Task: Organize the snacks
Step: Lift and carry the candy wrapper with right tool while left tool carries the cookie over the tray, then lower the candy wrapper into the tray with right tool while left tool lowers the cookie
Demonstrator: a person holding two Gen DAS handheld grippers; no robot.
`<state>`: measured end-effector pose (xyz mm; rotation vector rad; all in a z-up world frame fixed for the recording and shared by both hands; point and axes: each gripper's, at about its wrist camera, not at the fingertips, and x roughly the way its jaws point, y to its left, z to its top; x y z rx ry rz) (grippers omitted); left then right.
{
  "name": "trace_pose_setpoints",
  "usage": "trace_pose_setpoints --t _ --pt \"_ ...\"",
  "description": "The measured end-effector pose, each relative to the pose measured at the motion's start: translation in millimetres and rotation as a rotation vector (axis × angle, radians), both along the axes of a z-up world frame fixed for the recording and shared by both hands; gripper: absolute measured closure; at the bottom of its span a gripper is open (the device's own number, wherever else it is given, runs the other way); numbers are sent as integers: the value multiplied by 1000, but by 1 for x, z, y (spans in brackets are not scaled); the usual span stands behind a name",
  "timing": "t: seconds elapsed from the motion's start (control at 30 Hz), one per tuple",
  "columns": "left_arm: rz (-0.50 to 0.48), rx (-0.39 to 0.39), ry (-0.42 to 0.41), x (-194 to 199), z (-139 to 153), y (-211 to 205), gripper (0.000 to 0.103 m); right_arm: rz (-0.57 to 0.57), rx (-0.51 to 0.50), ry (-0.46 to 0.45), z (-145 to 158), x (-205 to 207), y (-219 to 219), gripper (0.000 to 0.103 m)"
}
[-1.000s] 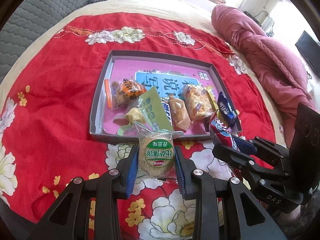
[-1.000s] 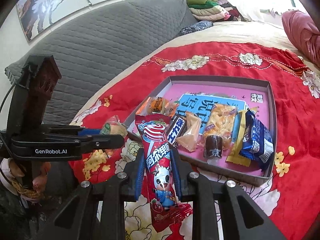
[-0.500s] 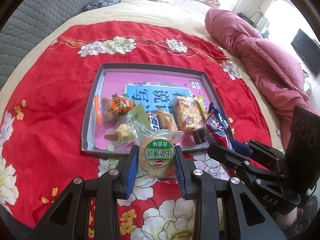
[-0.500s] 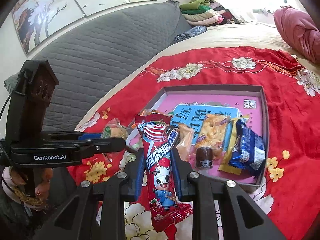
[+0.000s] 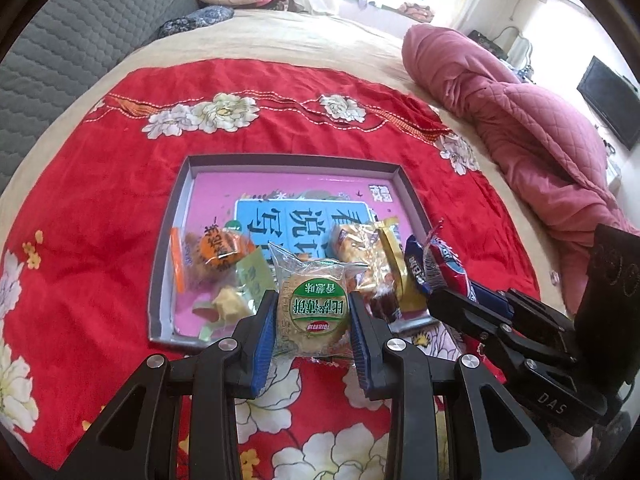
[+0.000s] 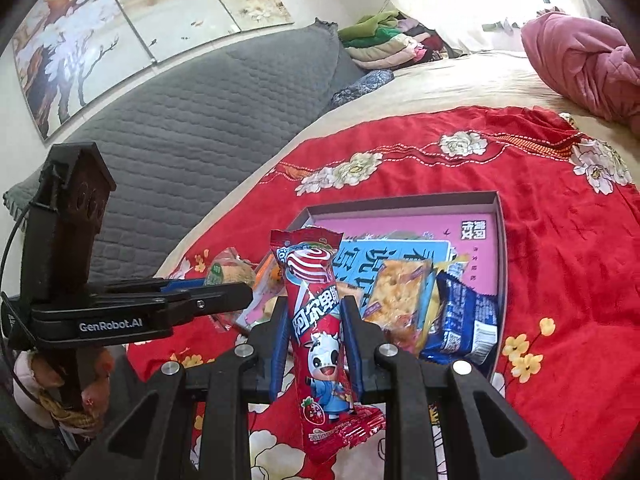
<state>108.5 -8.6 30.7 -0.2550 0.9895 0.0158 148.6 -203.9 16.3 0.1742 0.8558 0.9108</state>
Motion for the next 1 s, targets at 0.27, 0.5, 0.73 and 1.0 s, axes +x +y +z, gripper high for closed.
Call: trace_pose_setpoints --t 0.27,0.5,0.73,1.0 --pt "-2 4 -2 10 -4 -5 68 -46 14 -11 4 6 -8 77" --pt "5 5 -6 17 -7 -5 68 -73 6 -30 6 14 -9 77" --pt "11 10 -2 22 -12 -5 68 -92 -1 -43 6 18 -9 77" --pt "14 14 14 28 -22 -5 68 -94 -25 -46 2 24 -4 77"
